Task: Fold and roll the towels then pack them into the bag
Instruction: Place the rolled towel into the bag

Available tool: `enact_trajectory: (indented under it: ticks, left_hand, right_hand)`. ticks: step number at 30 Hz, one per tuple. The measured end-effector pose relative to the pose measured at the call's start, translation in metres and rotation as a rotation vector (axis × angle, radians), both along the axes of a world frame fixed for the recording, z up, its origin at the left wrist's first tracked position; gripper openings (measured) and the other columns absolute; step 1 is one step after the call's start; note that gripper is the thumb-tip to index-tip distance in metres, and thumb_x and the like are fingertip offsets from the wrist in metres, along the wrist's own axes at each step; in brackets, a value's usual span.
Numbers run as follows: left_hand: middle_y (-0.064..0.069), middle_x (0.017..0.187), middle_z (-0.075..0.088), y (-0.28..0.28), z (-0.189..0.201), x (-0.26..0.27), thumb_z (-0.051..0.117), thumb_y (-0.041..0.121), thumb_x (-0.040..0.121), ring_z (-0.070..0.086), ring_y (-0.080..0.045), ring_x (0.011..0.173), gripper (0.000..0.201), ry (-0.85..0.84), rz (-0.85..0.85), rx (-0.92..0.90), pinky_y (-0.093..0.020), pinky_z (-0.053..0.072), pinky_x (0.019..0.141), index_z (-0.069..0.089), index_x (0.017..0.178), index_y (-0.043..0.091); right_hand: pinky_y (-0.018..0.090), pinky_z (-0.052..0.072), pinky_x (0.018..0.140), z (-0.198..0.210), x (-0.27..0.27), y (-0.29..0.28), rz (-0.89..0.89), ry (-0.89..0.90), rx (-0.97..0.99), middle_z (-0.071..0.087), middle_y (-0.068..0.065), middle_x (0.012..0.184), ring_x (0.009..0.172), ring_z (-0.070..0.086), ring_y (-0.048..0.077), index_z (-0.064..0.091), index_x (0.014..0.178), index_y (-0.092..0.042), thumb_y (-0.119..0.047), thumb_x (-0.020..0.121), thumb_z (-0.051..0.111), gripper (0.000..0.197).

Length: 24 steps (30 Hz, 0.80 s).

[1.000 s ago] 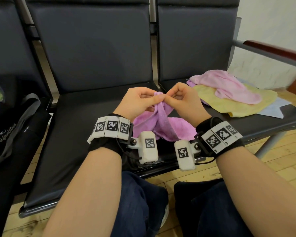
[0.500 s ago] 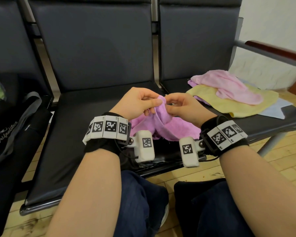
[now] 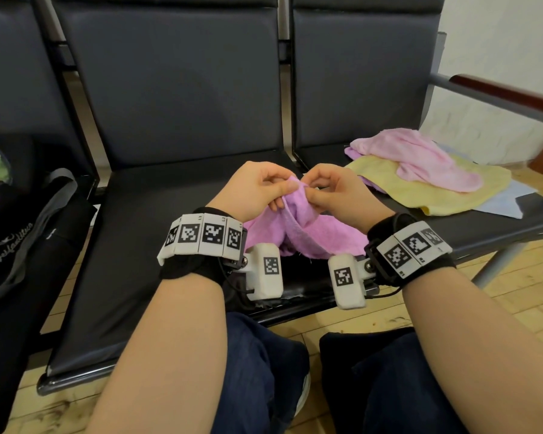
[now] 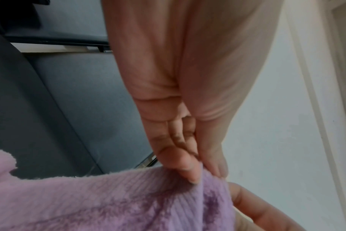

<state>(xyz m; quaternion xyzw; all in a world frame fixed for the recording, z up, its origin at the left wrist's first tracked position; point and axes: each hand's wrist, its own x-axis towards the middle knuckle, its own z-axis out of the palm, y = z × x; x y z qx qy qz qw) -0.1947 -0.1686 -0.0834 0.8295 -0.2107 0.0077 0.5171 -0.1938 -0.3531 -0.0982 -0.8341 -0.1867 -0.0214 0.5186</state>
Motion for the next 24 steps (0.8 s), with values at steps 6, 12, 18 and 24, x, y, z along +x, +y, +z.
enact_trajectory:
  ticks: [6,12,18,24]
  left_hand:
    - [-0.003,0.077,0.066,-0.001,0.005,-0.005,0.061,0.011,0.091,0.051,0.001,0.053,0.013,-0.057,0.007,-0.05,-0.009,0.042,0.056,0.067,0.102,0.009]
    - [0.007,0.059,0.053,0.003,0.006,0.0,0.059,0.005,0.092,0.044,0.0,0.046,0.011,-0.134,0.129,-0.228,-0.012,0.042,0.054,0.066,0.099,0.005]
    - [0.006,0.063,0.055,0.007,0.002,0.01,0.058,0.008,0.093,0.047,-0.004,0.051,0.01,-0.162,0.338,-0.465,-0.017,0.042,0.056,0.065,0.1,0.01]
    - [0.007,0.073,0.057,0.012,0.004,0.01,0.057,0.015,0.095,0.049,-0.001,0.059,0.008,-0.176,0.43,-0.592,-0.017,0.042,0.058,0.063,0.099,0.019]
  right_hand:
    - [0.014,0.046,0.065,0.004,-0.001,0.001,0.004,-0.06,-0.237,0.063,-0.003,0.074,0.068,0.059,0.006,0.067,0.083,-0.02,-0.011,0.089,0.063,0.012]
    - [0.022,0.035,0.062,-0.008,0.018,-0.001,-0.285,-0.272,-0.385,0.052,-0.006,0.062,0.059,0.046,0.009,0.062,0.065,-0.02,-0.019,0.09,0.06,0.026]
    - [0.03,0.026,0.074,-0.007,0.029,-0.005,-0.576,-0.745,-0.526,0.069,-0.004,0.074,0.07,0.057,0.02,0.074,0.09,-0.021,-0.029,0.095,0.054,0.022]
    - [0.035,0.024,0.073,-0.008,0.026,-0.006,-0.739,-0.801,-0.599,0.063,0.002,0.064,0.063,0.054,0.028,0.07,0.084,-0.014,-0.019,0.09,0.051,0.021]
